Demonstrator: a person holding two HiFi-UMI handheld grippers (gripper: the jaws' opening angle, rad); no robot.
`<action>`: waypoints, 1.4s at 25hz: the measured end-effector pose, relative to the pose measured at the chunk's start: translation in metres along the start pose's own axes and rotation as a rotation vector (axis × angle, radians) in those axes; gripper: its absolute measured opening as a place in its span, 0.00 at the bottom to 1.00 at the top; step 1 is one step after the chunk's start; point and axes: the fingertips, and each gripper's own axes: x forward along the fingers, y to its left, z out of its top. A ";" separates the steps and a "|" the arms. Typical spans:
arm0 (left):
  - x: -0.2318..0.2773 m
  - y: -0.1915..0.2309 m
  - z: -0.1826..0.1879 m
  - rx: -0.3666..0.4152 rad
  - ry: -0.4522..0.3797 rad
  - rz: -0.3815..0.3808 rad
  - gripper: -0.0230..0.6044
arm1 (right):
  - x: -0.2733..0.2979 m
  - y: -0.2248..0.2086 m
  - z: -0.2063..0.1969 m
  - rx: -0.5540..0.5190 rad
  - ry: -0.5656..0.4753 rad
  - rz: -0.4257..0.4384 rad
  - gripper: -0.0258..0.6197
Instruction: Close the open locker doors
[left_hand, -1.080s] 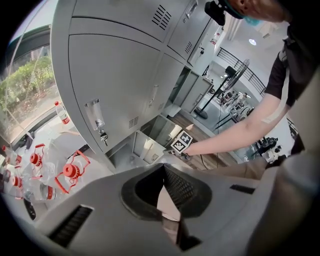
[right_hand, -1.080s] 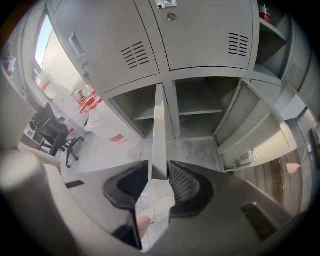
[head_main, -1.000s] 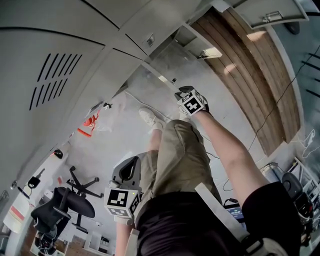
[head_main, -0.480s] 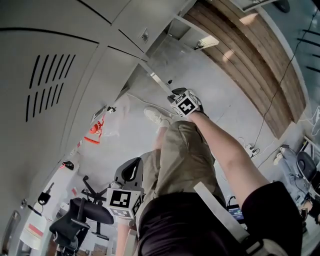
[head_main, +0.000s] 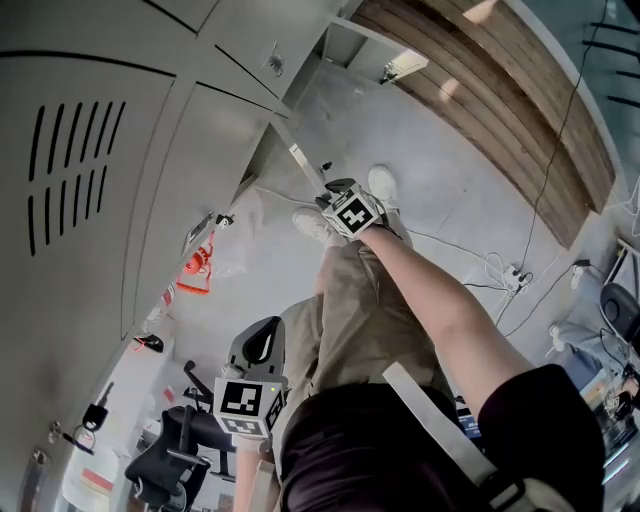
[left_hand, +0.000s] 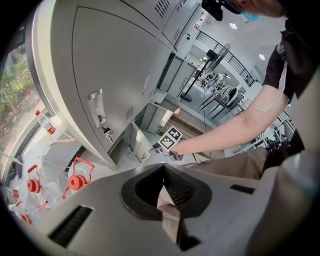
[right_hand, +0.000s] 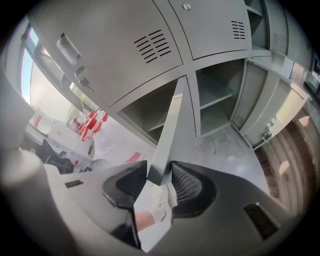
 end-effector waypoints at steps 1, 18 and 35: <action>0.000 -0.001 -0.001 0.001 0.001 -0.005 0.05 | 0.002 0.005 0.001 0.004 -0.002 0.004 0.28; -0.008 0.006 -0.025 0.002 0.025 -0.002 0.05 | 0.045 0.078 0.031 -0.092 -0.018 0.114 0.32; -0.012 0.022 -0.047 -0.030 0.089 0.008 0.05 | 0.080 0.122 0.080 -0.288 -0.034 0.167 0.32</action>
